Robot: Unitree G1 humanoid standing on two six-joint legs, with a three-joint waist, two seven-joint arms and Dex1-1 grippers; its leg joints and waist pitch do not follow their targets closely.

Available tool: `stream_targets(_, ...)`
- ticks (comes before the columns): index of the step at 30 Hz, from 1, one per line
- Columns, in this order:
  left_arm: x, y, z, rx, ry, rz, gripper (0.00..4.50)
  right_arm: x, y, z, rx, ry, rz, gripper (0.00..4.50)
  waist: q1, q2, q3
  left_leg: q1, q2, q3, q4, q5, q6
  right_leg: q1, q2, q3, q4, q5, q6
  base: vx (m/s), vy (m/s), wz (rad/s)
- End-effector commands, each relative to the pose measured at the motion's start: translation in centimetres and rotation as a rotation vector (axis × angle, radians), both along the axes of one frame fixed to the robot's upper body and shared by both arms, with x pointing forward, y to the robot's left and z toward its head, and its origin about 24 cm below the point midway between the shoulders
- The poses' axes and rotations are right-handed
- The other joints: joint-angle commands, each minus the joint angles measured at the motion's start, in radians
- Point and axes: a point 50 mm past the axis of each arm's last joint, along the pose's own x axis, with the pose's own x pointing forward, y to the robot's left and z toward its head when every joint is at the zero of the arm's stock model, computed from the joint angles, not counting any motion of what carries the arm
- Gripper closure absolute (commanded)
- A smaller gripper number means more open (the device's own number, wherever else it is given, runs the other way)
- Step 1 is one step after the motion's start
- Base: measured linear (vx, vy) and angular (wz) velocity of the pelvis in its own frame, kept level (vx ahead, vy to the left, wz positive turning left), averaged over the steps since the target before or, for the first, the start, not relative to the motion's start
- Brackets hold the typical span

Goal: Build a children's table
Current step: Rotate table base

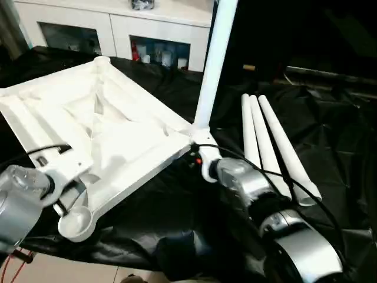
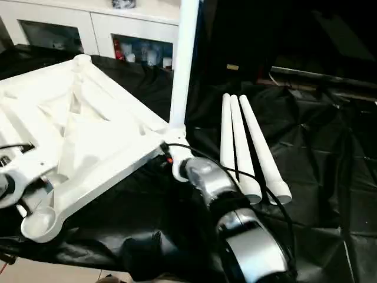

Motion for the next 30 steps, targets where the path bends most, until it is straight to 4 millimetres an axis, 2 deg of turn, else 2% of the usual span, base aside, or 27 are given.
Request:
stream_targets(1,-0.6,-1.3,-0.5,-0.074,0.062,-0.075,4.5,0.2,0.2,0.1,-0.006,-0.008,-0.007,2.71,-0.001,0.03,-0.058,0.007,0.028,-0.007,-0.074,-0.185,-0.036,0.05,-0.078,0.068,-0.073,-0.115,-0.214,0.0,0.0,0.0)
stream_targets(2,-1.2,-2.8,-0.4,-0.173,0.102,-0.181,4.5,0.2,0.4,0.1,-0.005,-0.007,-0.009,2.82,-0.001,0.028,-0.058,0.005,0.029,-0.008,-0.075,-0.182,-0.036,0.051,-0.079,0.068,-0.073,-0.119,-0.212,0.0,0.0,0.0)
stream_targets(3,-1.5,-3.3,-0.4,-0.222,0.125,-0.199,4.5,0.2,0.5,0.1,-0.004,-0.006,-0.008,2.82,0.0,0.029,-0.056,0.005,0.026,-0.008,-0.075,-0.187,-0.035,0.05,-0.079,0.068,-0.075,-0.129,-0.21,0.0,0.0,0.0)
stream_targets(4,-1.7,-3.7,-0.4,-0.248,0.135,-0.22,4.5,0.2,0.7,0.1,-0.002,-0.005,-0.005,3.02,0.0,0.026,-0.058,0.006,0.029,-0.007,-0.075,-0.183,-0.038,0.051,-0.079,0.068,-0.073,-0.128,-0.209,0.0,0.0,0.0)
stream_targets(11,-1.3,-5.6,-0.3,-0.335,0.116,-0.285,4.5,0.2,1.2,0.2,-0.001,-0.008,0.02,3.5,-0.006,0.027,-0.06,0.002,0.025,-0.005,-0.072,-0.162,-0.035,0.054,-0.076,0.069,-0.069,-0.097,-0.203,0.0,0.0,0.0)
stream_targets(13,-0.4,-6.0,-0.3,-0.349,0.066,-0.288,4.5,0.2,1.3,0.2,-0.002,-0.011,0.021,3.57,-0.007,0.027,-0.06,0.003,0.024,-0.004,-0.072,-0.166,-0.035,0.053,-0.074,0.069,-0.071,-0.105,-0.202,0.0,0.0,0.0)
stream_targets(14,0.2,-6.3,-0.3,-0.356,0.031,-0.29,4.5,0.2,1.4,0.2,-0.002,-0.013,0.023,3.73,-0.006,0.031,-0.061,0.007,0.024,-0.003,-0.071,-0.169,-0.037,0.051,-0.072,0.069,-0.071,-0.103,-0.201,0.0,0.0,0.0)
stream_targets(15,0.7,-6.5,-0.3,-0.36,0.004,-0.286,4.5,0.2,1.4,0.2,-0.002,-0.015,0.023,3.73,-0.003,0.034,-0.06,0.006,0.024,-0.004,-0.071,-0.171,-0.039,0.053,-0.072,0.069,-0.071,-0.101,-0.199,0.0,0.0,0.0)
stream_targets(16,1.2,-6.8,-0.3,-0.365,-0.017,-0.29,4.5,0.2,1.4,0.2,-0.002,-0.016,0.025,3.84,-0.002,0.031,-0.062,0.006,0.024,-0.004,-0.071,-0.17,-0.041,0.054,-0.072,0.069,-0.07,-0.094,-0.198,0.0,0.0,0.0)
stream_targets(19,2.6,-8.0,-0.1,-0.395,-0.08,-0.306,4.5,0.2,1.2,0.2,-0.001,-0.016,0.028,4.06,0.0,0.033,-0.064,0.005,0.024,-0.005,-0.07,-0.165,-0.042,0.056,-0.072,0.069,-0.069,-0.082,-0.197,0.0,0.0,0.0)
stream_targets(20,3.2,-8.9,0.1,-0.422,-0.103,-0.32,4.5,0.2,1.1,0.1,-0.001,-0.016,0.029,4.18,0.002,0.037,-0.066,0.007,0.024,-0.005,-0.068,-0.165,-0.044,0.055,-0.073,0.069,-0.069,-0.074,-0.198,0.0,0.0,0.0)
stream_targets(21,3.2,-8.9,0.1,-0.422,-0.103,-0.32,4.5,0.2,1.1,0.1,-0.001,-0.016,0.029,4.27,0.002,0.036,-0.067,0.008,0.024,-0.004,-0.067,-0.161,-0.044,0.055,-0.072,0.069,-0.069,-0.065,-0.2,0.0,0.0,0.0)
stream_targets(22,3.8,-9.7,0.2,-0.444,-0.121,-0.33,4.5,0.3,1.1,0.1,-0.001,-0.016,0.029,4.33,0.001,0.038,-0.067,0.002,0.024,-0.006,-0.068,-0.15,-0.044,0.059,-0.072,0.068,-0.065,-0.049,-0.205,0.0,0.0,0.0)
stream_targets(24,4.4,-10.5,0.1,-0.453,-0.142,-0.333,4.5,0.3,1.1,0.1,0.002,-0.016,0.03,4.4,0.001,0.043,-0.069,0.0,0.023,-0.007,-0.066,-0.142,-0.044,0.062,-0.072,0.067,-0.062,-0.022,-0.211,0.0,0.0,0.0)
stream_targets(25,4.4,-10.5,0.1,-0.453,-0.142,-0.333,4.5,0.3,1.1,0.1,0.002,-0.016,0.03,4.46,0.002,0.038,-0.07,0.003,0.023,-0.005,-0.064,-0.144,-0.04,0.062,-0.072,0.068,-0.064,-0.016,-0.211,0.0,0.0,0.0)
stream_targets(26,5.0,-10.9,0.1,-0.449,-0.162,-0.335,4.5,0.3,1.1,0.2,0.004,-0.019,0.029,4.46,0.002,0.043,-0.071,0.001,0.023,-0.007,-0.064,-0.138,-0.038,0.063,-0.073,0.067,-0.062,-0.009,-0.214,0.0,0.0,0.0)
stream_targets(28,5.6,-11.0,0.0,-0.43,-0.189,-0.32,4.5,0.4,1.0,0.3,0.006,-0.036,0.018,4.46,0.002,0.045,-0.071,0.001,0.021,-0.007,-0.063,-0.137,-0.033,0.063,-0.072,0.067,-0.062,0.001,-0.216,0.0,0.0,0.0)
stream_targets(30,5.7,-10.9,0.0,-0.429,-0.188,-0.318,4.5,0.5,1.0,0.5,0.003,-0.05,0.011,4.46,0.0,0.04,-0.071,-0.001,0.023,-0.008,-0.064,-0.137,-0.031,0.066,-0.073,0.065,-0.062,0.0,-0.219,0.0,0.0,0.0)
